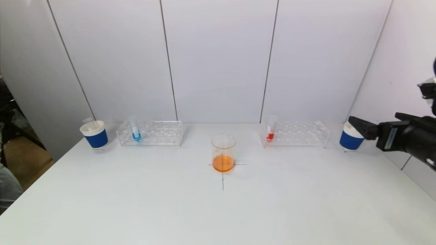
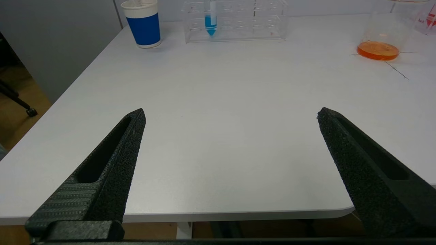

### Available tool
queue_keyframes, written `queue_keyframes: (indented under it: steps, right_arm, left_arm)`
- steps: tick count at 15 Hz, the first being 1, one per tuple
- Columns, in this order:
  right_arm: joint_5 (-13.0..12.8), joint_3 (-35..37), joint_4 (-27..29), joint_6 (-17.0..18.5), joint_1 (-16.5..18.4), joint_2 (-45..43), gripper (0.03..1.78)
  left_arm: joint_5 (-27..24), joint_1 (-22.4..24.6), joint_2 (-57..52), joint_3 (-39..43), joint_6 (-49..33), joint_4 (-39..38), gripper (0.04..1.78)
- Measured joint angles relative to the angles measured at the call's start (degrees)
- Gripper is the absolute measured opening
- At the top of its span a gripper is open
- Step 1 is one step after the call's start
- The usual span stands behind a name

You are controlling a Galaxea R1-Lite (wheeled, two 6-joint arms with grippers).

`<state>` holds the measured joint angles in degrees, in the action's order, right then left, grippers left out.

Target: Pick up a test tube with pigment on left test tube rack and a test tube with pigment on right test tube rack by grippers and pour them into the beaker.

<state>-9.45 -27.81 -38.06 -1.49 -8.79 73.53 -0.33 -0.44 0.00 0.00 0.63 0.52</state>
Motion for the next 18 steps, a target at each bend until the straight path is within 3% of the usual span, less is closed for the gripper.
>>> queue_keyframes:
  steps: [5, 7, 9, 12, 14, 18]
  right_arm:
    - [-0.4, 14.6, 1.6, -5.3, -0.8, -21.7, 1.77]
    - [-0.5, 17.1, 5.4, -7.3, -0.6, -29.8, 1.77]
    - [-0.5, 18.3, 12.5, -8.0, -0.5, -38.4, 1.77]
    - [-1.6, 19.7, 24.1, -7.9, 0.1, -50.6, 1.77]
    - [-5.2, 22.1, 24.8, -5.8, 2.8, -54.9, 1.77]
    - [-2.9, 24.4, 27.5, -5.3, 7.2, -62.2, 1.77]
  left_arm:
    - [0.0, 0.0, 0.0, 0.0, 0.0, 0.0, 1.76]
    - [0.0, 0.0, 0.0, 0.0, 0.0, 0.0, 1.76]
    - [0.0, 0.0, 0.0, 0.0, 0.0, 0.0, 1.76]
    - [0.0, 0.0, 0.0, 0.0, 0.0, 0.0, 1.76]
    - [0.1, 0.0, 0.0, 0.0, 0.0, 0.0, 1.76]
    - [0.0, 0.0, 0.0, 0.0, 0.0, 0.0, 1.76]
